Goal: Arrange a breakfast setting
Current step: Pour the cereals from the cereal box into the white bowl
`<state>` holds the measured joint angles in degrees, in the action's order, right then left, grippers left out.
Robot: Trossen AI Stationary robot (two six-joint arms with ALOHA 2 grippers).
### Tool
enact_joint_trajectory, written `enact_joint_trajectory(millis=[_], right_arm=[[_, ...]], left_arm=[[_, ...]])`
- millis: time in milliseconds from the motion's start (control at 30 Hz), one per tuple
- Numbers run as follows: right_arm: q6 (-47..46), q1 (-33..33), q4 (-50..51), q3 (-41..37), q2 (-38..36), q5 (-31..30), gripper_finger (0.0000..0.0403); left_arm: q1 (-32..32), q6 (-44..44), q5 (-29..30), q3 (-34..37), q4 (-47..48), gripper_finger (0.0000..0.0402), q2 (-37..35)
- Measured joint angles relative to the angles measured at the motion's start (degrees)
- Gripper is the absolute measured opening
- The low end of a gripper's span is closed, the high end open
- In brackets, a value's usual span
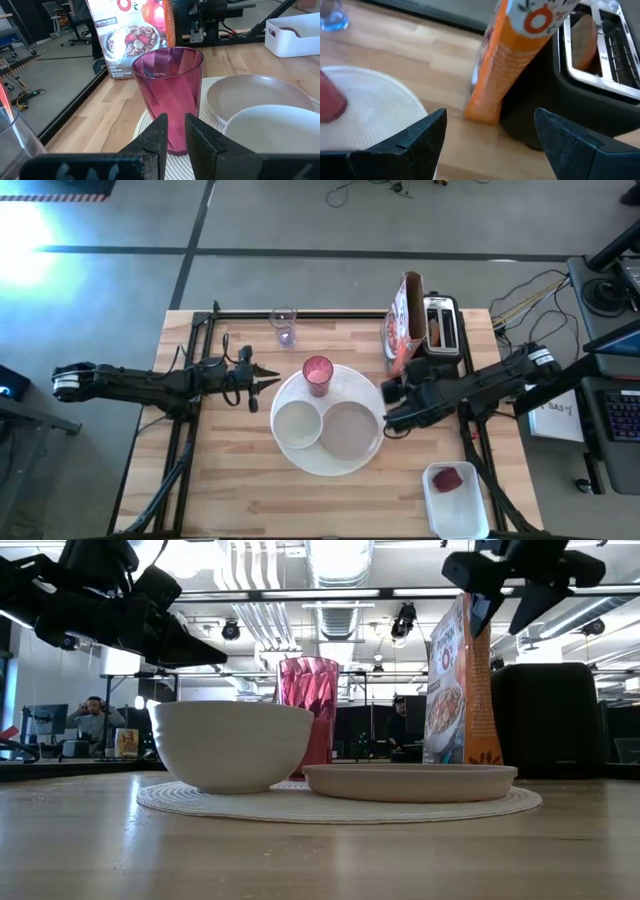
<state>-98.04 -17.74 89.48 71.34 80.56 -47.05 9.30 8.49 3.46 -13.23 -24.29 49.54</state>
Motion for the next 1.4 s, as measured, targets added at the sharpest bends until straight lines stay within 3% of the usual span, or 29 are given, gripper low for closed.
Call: enact_joint_trajectory(millis=[300, 533, 767, 1100, 1400], right_arm=[[-5.7, 1.9, 0.0, -7.2, -0.2, -4.2, 0.0289], [-4.1, 4.1, -5.2, -10.0, -0.2, -7.1, 0.0288], [2.0, 10.6, -8.2, -10.2, -0.2, -12.2, 0.0288], [28.1, 21.7, -26.9, -10.4, -0.2, -12.9, 0.0261], [29.7, 24.4, -27.6, -10.8, -0.1, -11.9, 0.0197]], left_arm=[[0.0, -0.2, 0.0, 0.0, -0.1, 0.0048, 0.0], [0.0, -0.2, 0.0, 0.0, -0.1, 0.0048, 0.1], [0.0, -0.2, 0.0, 0.0, -0.1, 0.0048, 0.1], [0.0, -0.2, 0.0, 0.0, -0.1, 0.0048, 0.1], [0.0, -0.2, 0.0, 0.0, 0.1, 0.0048, 0.9]])
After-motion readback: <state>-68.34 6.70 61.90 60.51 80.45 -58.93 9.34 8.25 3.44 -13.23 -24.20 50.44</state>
